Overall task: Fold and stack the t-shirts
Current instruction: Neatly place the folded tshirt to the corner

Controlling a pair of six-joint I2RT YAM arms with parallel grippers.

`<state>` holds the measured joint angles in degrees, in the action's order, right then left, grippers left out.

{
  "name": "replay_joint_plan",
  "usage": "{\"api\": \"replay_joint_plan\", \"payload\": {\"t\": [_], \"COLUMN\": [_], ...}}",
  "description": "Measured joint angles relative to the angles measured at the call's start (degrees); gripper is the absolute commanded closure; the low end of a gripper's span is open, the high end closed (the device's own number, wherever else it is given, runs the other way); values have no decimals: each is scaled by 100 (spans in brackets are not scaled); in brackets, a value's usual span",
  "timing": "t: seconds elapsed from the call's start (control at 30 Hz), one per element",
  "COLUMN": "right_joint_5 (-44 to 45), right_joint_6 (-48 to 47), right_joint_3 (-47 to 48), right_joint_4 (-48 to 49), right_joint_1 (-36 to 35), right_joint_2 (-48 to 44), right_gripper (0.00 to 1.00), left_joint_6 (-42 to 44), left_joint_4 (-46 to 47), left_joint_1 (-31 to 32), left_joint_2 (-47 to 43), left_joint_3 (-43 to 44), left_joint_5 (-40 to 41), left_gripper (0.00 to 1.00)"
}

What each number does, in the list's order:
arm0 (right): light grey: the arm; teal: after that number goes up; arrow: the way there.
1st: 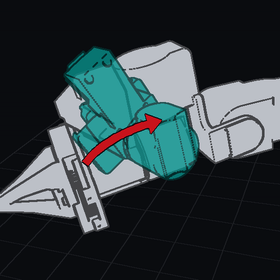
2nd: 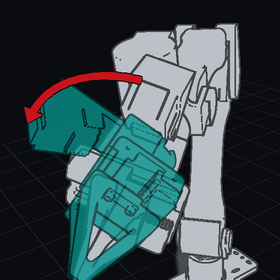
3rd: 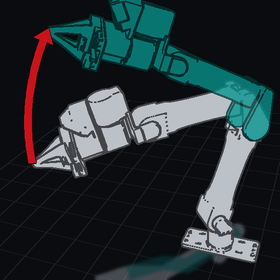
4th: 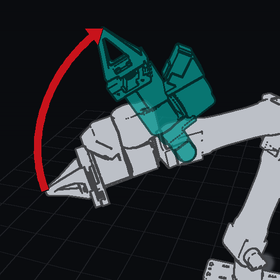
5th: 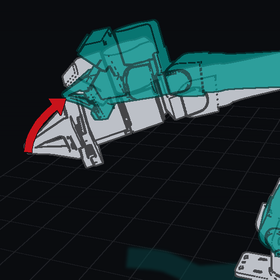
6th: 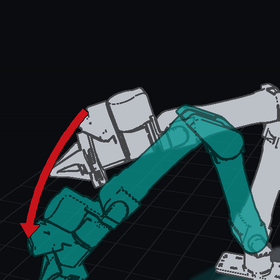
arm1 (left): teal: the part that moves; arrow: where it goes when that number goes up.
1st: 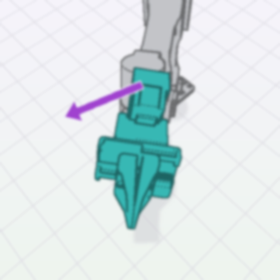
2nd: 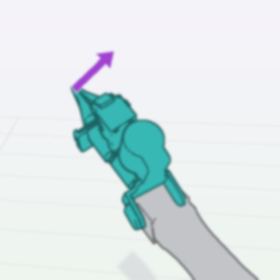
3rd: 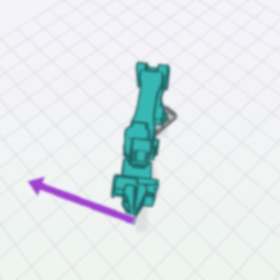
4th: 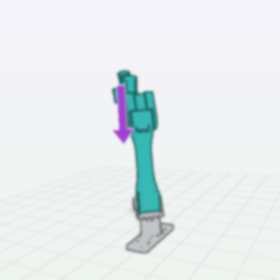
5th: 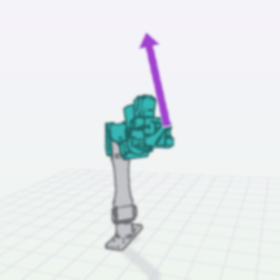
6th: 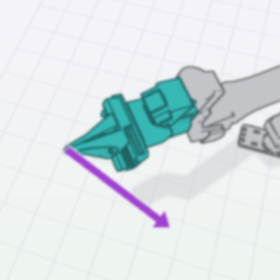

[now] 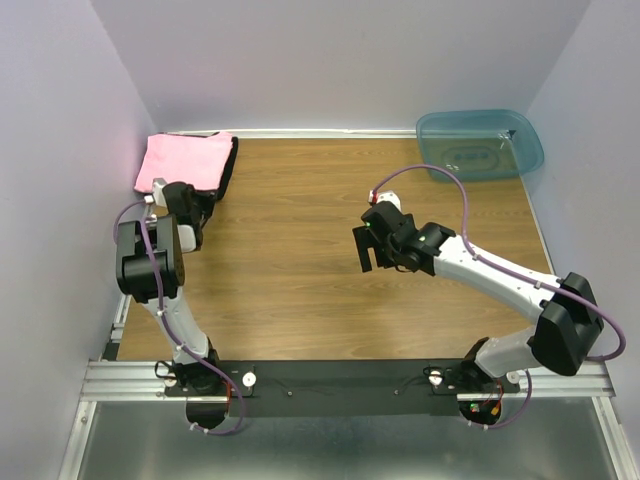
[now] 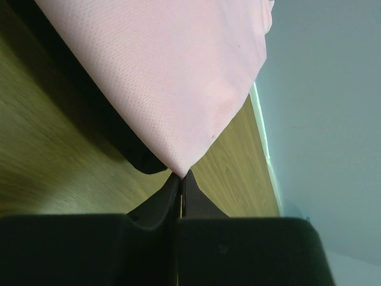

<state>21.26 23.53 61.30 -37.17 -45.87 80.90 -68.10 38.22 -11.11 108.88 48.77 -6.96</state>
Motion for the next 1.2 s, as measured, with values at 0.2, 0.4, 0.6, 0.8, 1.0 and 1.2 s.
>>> {"api": "replay_joint_plan", "payload": {"t": [0.2, 0.4, 0.6, 0.8, 1.0, 1.2], "right_joint_5": [2, 4, 15, 35, 28, 363], "right_joint_6": [-68, -111, -149, -133, -57, -20], "right_joint_3": [0, 0, 2, 103, 354, 538], "right_joint_4": [0, 0, 0, -4, -151, -621], "right_joint_1": [20, 24, 48, 612, 2122, 3248], "right_joint_2": [22, 22, 20, -79, -461, -1272], "right_gripper": [0, 0, 0, 0, 0, 0], "left_joint_6": [-197, -367, -435, 267, 2055, 3569], "left_joint_4": [44, 157, 203, -763, -2592, -4288], "left_joint_1": [151, 262, 264, 264, 433, 557], "left_joint_2": [0, 15, -173, -1523, -3517, -5965], "left_joint_3": [7, 4, -142, -254, 240, 861], "left_joint_5": [-81, -136, -192, -216, 177, 1075], "left_gripper": [92, 44, 18, 15, 12, 12]}}
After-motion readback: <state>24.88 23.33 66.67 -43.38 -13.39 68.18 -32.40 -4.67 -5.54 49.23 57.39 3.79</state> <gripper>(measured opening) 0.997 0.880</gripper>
